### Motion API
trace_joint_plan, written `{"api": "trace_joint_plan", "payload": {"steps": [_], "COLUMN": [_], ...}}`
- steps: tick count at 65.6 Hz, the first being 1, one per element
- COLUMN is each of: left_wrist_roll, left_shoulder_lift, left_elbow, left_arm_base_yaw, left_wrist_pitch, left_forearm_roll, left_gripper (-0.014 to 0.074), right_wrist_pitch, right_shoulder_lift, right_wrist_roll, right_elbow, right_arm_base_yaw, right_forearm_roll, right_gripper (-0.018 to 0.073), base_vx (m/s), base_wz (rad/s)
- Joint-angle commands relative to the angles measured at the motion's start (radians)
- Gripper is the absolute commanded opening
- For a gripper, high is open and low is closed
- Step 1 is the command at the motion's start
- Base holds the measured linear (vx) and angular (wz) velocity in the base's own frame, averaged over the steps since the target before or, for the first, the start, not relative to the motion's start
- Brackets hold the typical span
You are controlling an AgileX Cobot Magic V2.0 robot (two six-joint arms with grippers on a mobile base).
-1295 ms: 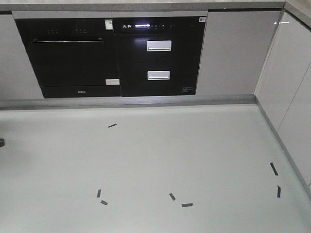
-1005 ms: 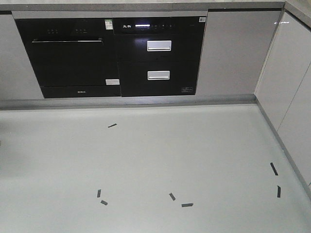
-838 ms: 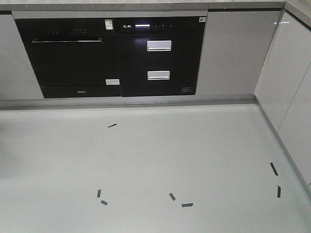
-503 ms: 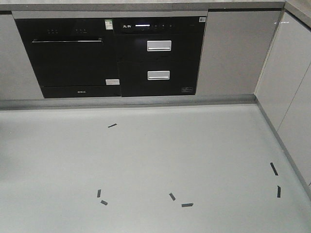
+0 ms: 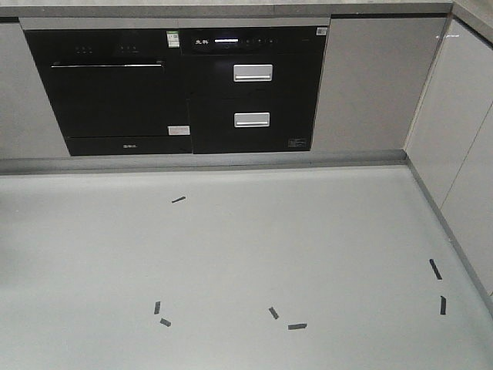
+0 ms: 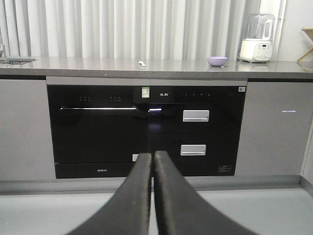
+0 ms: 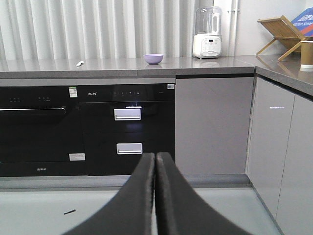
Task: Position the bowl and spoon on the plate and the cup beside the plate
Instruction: 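Drive the base toward the counter holding the spoon and bowl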
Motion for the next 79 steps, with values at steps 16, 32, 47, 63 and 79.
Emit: {"api": "trace_joint_plan", "payload": {"steps": [16, 32, 47, 63, 79], "left_wrist_roll": [-0.006, -0.006, -0.006, -0.006, -0.006], "left_shoulder_lift": [-0.015, -0.015, -0.015, -0.015, -0.015], "left_elbow": [-0.017, -0.017, -0.017, -0.017, -0.017], "left_arm_base_yaw": [0.0, 0.0, 0.0, 0.0, 0.0], "left_wrist_pitch": [-0.077, -0.077, -0.077, -0.077, -0.077], "left_forearm_roll": [-0.001, -0.001, -0.001, -0.001, -0.001], "left_gripper": [-0.0006, -0.0006, -0.0006, -0.0006, -0.0006], "right_wrist_pitch": [-0.071, -0.071, -0.071, -0.072, -0.072], "right_shoulder_lift": [-0.006, -0.006, -0.006, -0.006, -0.006], "right_wrist_roll": [-0.006, -0.006, -0.006, -0.006, -0.006], "right_elbow": [0.008, 0.008, 0.008, 0.008, 0.008], "right_arm_base_yaw": [0.001, 0.001, 0.001, 0.001, 0.001], "right_forearm_roll": [-0.004, -0.004, -0.004, -0.004, -0.004], "right_gripper": [-0.0009, -0.0009, -0.0009, -0.0009, -0.0009], "base_vx": [0.04, 0.1, 0.13, 0.11, 0.06], "base_wz": [-0.01, -0.02, -0.08, -0.07, 0.09]}}
